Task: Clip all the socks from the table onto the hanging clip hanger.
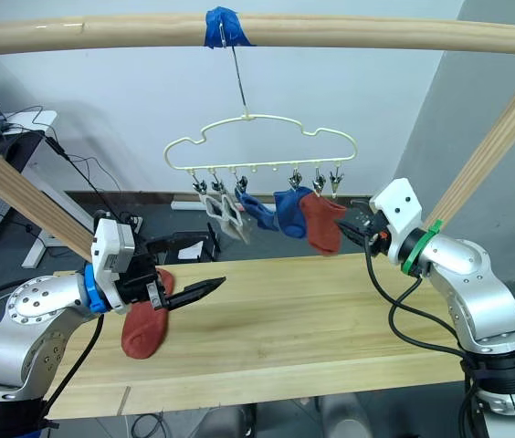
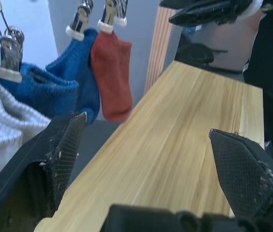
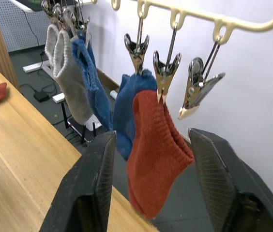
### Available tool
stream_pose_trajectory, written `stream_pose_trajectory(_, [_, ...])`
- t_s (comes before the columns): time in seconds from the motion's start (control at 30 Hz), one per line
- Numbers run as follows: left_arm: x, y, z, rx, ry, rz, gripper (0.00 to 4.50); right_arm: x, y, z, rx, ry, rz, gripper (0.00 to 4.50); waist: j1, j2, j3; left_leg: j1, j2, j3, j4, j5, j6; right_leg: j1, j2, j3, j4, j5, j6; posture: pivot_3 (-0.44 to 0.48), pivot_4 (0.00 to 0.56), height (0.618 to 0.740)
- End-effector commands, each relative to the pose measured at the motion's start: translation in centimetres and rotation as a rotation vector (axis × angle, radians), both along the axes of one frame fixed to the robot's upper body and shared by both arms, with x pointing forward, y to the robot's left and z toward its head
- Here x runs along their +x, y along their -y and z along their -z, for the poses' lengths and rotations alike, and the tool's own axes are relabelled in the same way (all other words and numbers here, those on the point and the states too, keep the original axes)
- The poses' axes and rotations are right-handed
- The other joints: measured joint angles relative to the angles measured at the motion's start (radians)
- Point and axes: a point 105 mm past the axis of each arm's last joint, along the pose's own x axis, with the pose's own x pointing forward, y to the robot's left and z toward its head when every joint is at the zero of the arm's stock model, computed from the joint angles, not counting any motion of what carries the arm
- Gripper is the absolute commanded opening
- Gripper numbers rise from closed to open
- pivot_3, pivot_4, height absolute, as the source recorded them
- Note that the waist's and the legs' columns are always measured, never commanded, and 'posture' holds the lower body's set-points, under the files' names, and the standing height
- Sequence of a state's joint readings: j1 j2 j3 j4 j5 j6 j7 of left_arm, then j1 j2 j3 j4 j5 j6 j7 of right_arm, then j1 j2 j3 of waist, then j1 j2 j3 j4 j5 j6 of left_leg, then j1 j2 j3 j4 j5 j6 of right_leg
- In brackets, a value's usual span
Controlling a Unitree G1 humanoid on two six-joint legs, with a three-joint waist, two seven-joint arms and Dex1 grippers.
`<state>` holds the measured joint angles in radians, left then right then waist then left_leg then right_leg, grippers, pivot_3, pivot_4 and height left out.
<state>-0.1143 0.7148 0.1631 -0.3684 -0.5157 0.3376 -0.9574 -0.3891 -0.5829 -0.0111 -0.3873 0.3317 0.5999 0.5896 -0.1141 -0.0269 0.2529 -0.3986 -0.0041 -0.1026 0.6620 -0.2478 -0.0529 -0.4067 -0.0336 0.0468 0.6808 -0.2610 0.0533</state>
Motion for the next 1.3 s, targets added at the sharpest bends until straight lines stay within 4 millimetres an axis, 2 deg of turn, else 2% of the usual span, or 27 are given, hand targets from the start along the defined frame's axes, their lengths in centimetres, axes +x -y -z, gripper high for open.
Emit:
stream_pose_trajectory(0.03, [0.2,0.3,-1.3,-0.042,0.028,0.008,4.50,0.6,-0.7,-1.4,0.020,0.068,0.039,2.40,-0.001,0.000,0.000,0.000,0.000,0.000,0.000,0.000,0.000,0.000,0.000,0.000,0.000,0.000,0.000,-0.196,0.201,0.740])
stream_pose_trajectory(0.23, [0.3,0.8,-1.7,-0.048,0.034,0.028,4.50,2.0,-1.3,-2.1,0.072,0.099,0.133,2.40,-0.002,0.000,0.000,0.000,0.000,0.000,0.000,0.000,0.000,0.000,0.000,0.000,0.000,0.000,0.000,-0.196,0.206,0.740])
stream_pose_trajectory(0.7, [0.3,1.5,-2.6,-0.052,0.051,0.073,4.50,4.0,-2.1,-2.2,0.140,0.100,0.256,2.40,-0.002,0.000,0.000,-0.001,0.000,-0.001,-0.001,0.000,0.000,-0.001,0.000,0.000,0.000,0.000,0.000,-0.193,0.209,0.740])
stream_pose_trajectory(1.17, [0.4,2.1,-2.6,-0.049,0.059,0.092,4.50,5.0,-1.8,-2.4,0.179,0.129,0.364,2.40,-0.005,0.001,0.000,-0.001,0.000,-0.001,-0.002,0.000,0.000,-0.001,0.000,0.000,0.000,0.000,0.000,-0.195,0.212,0.740])
stream_pose_trajectory(1.3, [0.4,2.1,-2.7,-0.049,0.060,0.094,4.50,5.0,-2.2,-2.9,0.226,0.130,0.382,2.40,-0.010,0.001,0.001,-0.001,0.000,-0.001,-0.002,0.000,0.000,-0.002,0.000,0.000,0.000,0.000,0.000,-0.196,0.212,0.740])
